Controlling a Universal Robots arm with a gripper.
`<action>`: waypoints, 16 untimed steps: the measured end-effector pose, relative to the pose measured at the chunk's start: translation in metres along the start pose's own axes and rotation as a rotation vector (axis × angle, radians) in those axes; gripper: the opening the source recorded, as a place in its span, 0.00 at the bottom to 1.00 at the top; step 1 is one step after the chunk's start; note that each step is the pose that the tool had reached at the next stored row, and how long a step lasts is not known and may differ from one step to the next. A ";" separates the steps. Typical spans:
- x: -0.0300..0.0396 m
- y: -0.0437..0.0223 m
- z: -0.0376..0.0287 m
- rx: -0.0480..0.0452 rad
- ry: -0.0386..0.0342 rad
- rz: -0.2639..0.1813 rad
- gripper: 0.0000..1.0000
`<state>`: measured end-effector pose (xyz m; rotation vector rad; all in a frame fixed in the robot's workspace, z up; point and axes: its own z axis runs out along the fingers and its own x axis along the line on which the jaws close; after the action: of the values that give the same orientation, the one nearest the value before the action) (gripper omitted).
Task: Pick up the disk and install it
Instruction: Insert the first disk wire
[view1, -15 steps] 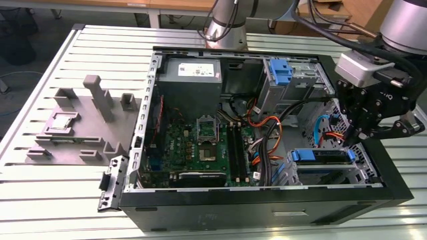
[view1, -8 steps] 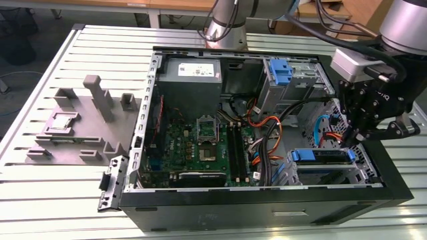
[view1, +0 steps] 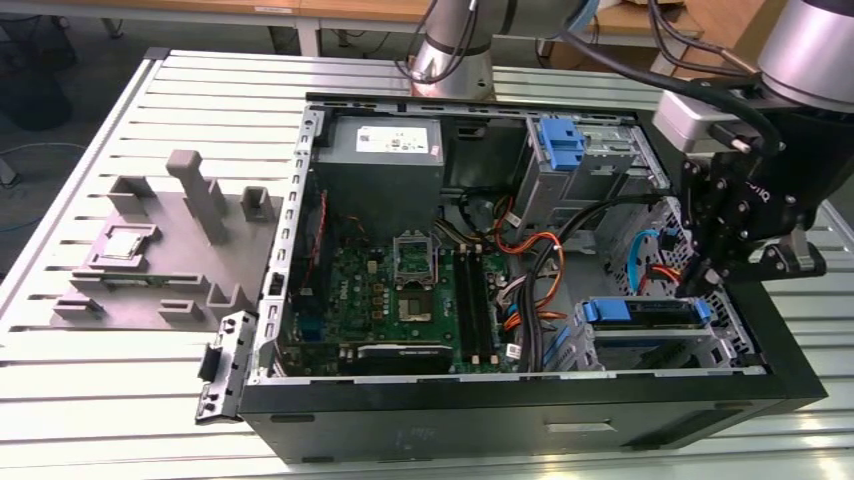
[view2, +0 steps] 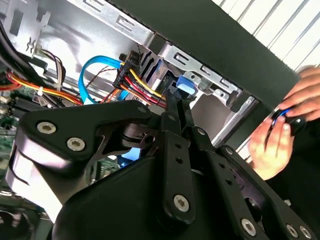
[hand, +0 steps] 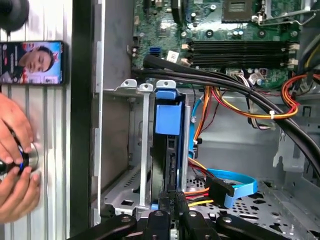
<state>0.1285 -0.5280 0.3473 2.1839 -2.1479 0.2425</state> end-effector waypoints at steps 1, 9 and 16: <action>-0.0001 0.0000 0.0003 -0.0008 0.0004 0.005 0.16; 0.0026 0.0015 0.0041 -0.0008 -0.0378 0.010 0.16; 0.0034 0.0020 0.0093 -0.0011 -0.0463 0.012 0.16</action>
<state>0.1272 -0.5329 0.3385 2.1977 -2.1853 0.1933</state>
